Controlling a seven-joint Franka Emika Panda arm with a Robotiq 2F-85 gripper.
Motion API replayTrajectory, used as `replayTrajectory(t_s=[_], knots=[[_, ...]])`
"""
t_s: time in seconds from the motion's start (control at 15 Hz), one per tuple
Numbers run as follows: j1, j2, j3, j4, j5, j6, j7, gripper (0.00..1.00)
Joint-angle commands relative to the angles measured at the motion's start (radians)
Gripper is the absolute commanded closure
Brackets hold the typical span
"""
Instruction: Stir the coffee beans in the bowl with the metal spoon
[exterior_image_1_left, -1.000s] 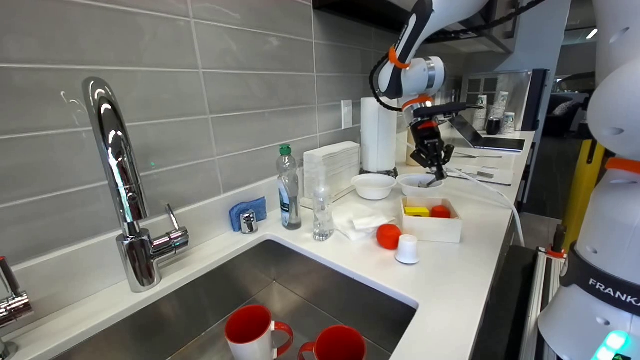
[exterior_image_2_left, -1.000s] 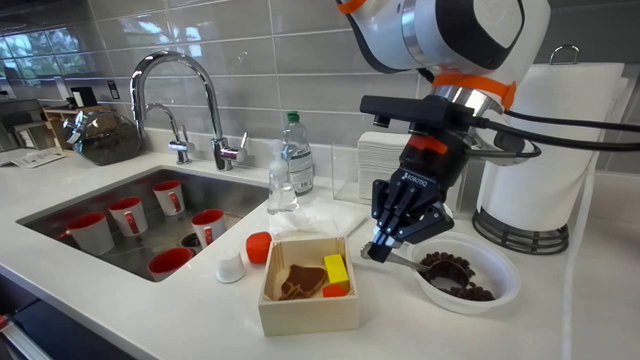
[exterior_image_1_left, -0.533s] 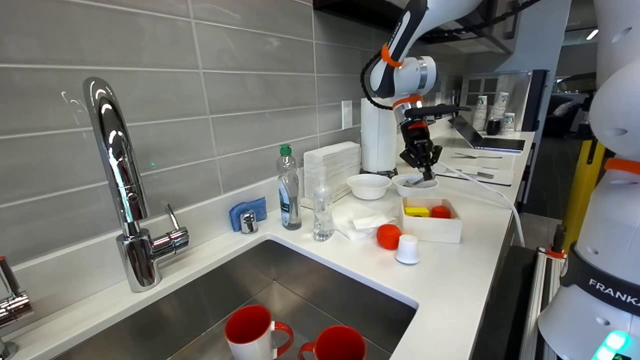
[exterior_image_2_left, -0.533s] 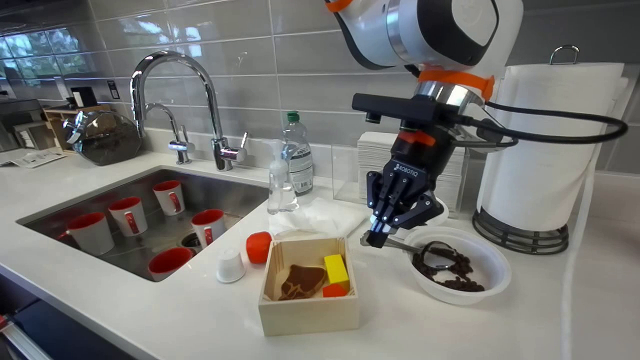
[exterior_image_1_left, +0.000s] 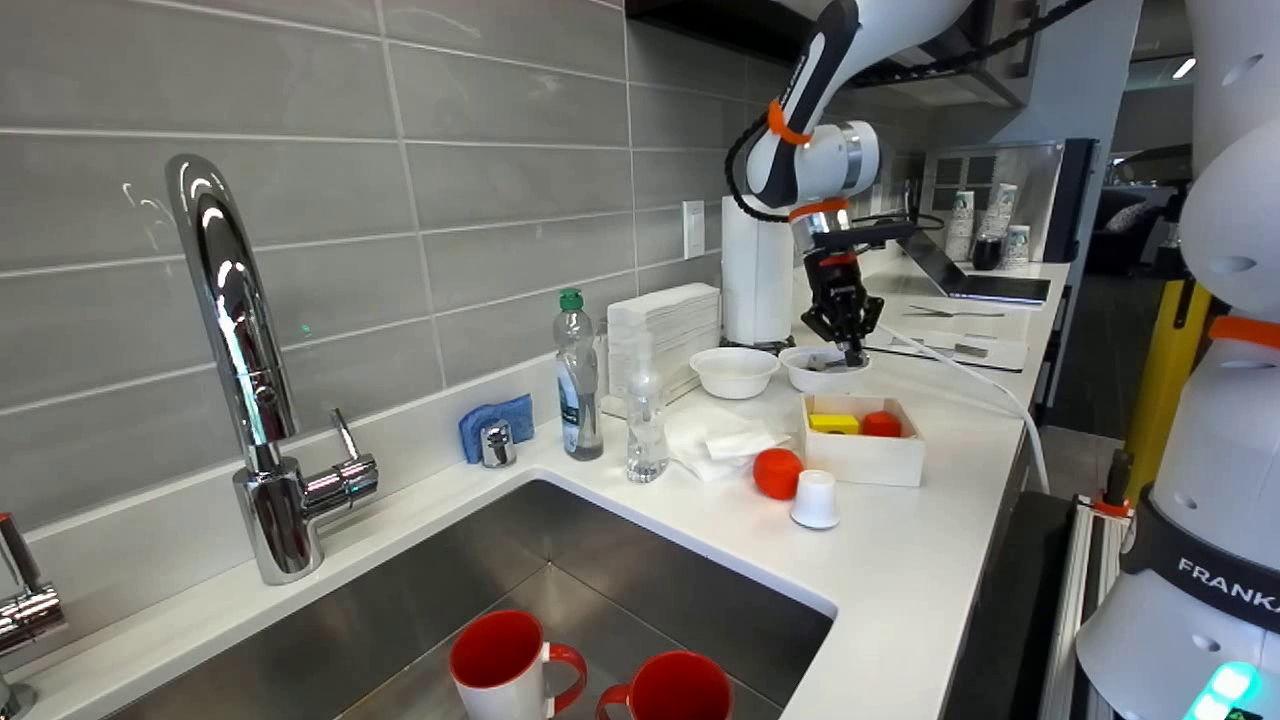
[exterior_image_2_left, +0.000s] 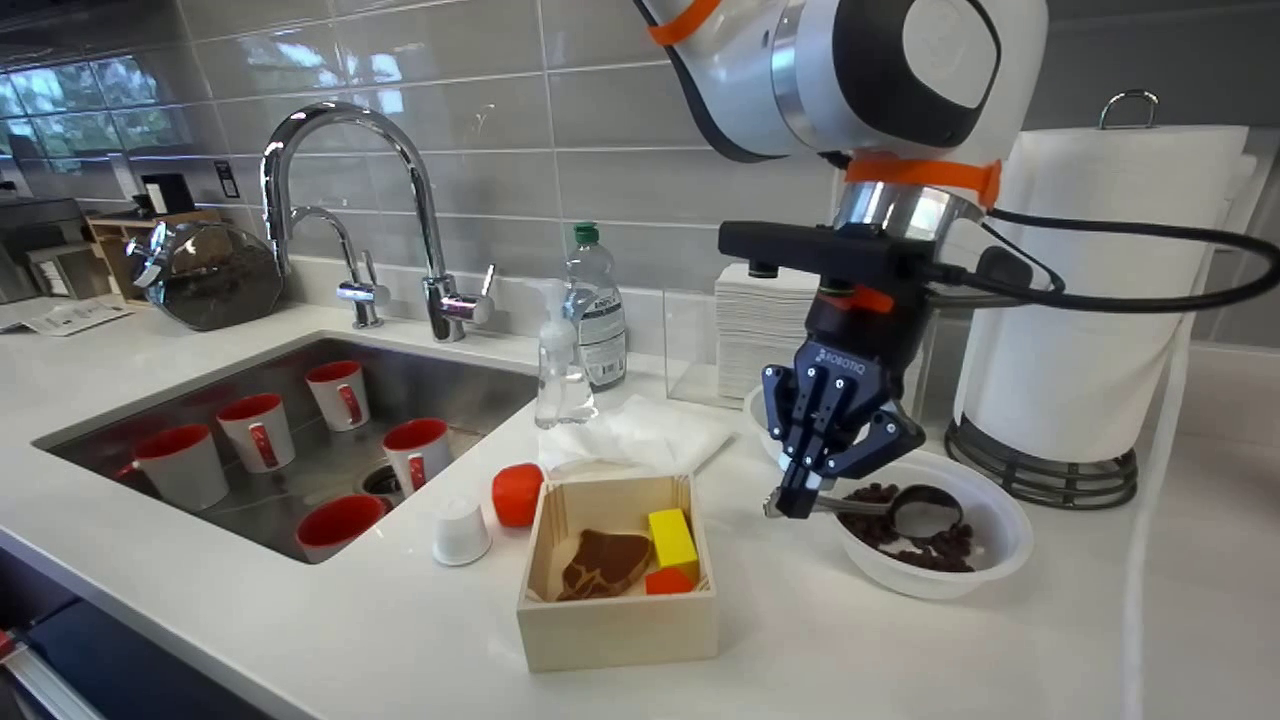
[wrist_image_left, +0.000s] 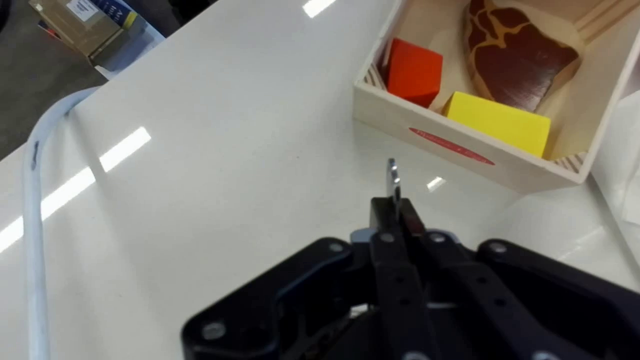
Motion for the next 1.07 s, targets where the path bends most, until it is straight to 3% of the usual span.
replayTrajectory(t_s=[0.0,0.4,1.0], knots=[[0.022,-0.012,-0.027,-0.023,-0.094,-0.024,0.033,0.99],[0.025,-0.046,-0.019,-0.046,-0.160,-0.106,-0.015,0.99],[0.018,-0.040,0.039,-0.047,-0.012,-0.056,-0.055,0.99]])
